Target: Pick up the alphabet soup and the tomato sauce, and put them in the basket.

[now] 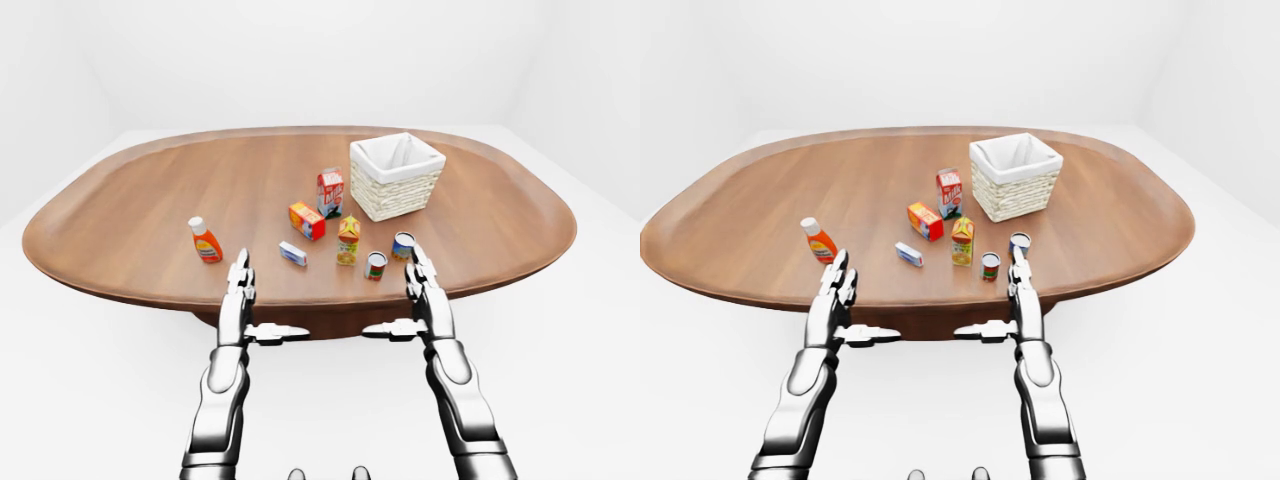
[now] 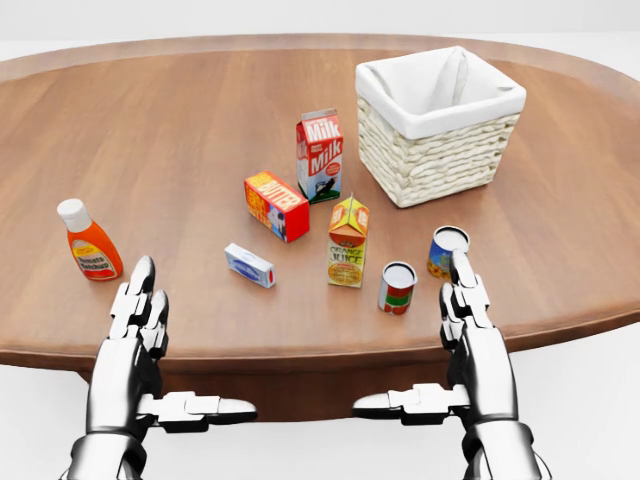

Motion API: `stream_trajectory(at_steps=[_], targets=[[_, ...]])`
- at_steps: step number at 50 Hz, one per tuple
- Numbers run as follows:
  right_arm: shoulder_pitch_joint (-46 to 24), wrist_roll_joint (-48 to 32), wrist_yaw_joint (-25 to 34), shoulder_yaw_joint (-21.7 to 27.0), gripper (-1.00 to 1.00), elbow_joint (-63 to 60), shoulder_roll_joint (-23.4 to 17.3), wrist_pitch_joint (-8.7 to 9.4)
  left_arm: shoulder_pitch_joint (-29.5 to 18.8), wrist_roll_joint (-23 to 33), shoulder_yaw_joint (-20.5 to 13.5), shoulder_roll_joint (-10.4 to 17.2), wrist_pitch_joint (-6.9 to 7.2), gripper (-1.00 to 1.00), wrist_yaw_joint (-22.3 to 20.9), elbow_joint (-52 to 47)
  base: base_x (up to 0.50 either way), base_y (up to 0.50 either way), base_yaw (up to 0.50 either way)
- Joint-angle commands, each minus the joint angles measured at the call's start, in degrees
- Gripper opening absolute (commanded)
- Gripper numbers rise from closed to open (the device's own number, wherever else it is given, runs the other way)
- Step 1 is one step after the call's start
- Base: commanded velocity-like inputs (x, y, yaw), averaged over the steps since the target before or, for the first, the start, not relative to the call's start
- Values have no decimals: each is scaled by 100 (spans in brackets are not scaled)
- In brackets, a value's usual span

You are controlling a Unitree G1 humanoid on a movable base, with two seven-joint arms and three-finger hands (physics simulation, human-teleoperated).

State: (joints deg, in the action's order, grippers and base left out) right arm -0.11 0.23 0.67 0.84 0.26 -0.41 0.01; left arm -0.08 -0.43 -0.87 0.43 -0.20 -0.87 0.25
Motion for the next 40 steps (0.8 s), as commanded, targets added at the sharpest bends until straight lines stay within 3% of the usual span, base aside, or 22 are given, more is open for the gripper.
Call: stream_trajectory(at_steps=[1,15,19,24,27,40], targets=[[-15,11,79,126,100,23,-65,13,-17,-67,-140,70,-44,100,-135,51,0,0,0],[10,-40,51,116,100,-29,-62,-20,-11,-67,-139,68,-64,100,-134,46,0,0,0],[91,-232,-36,61,100,-143,-62,-175,32,-64,-140,62,-98,100,-116,-29,0,0,0],[283,-523,-176,8,100,-527,-38,-390,176,-72,-148,40,-291,100,-81,-272,0,0,0],[411,-694,-256,-10,100,-843,-32,-501,312,-107,-161,11,-480,100,-34,-519,0,0,0],[558,-1074,-355,-67,100,-1279,-10,-501,510,-114,-187,-7,-480,100,66,-1046,0,0,0]])
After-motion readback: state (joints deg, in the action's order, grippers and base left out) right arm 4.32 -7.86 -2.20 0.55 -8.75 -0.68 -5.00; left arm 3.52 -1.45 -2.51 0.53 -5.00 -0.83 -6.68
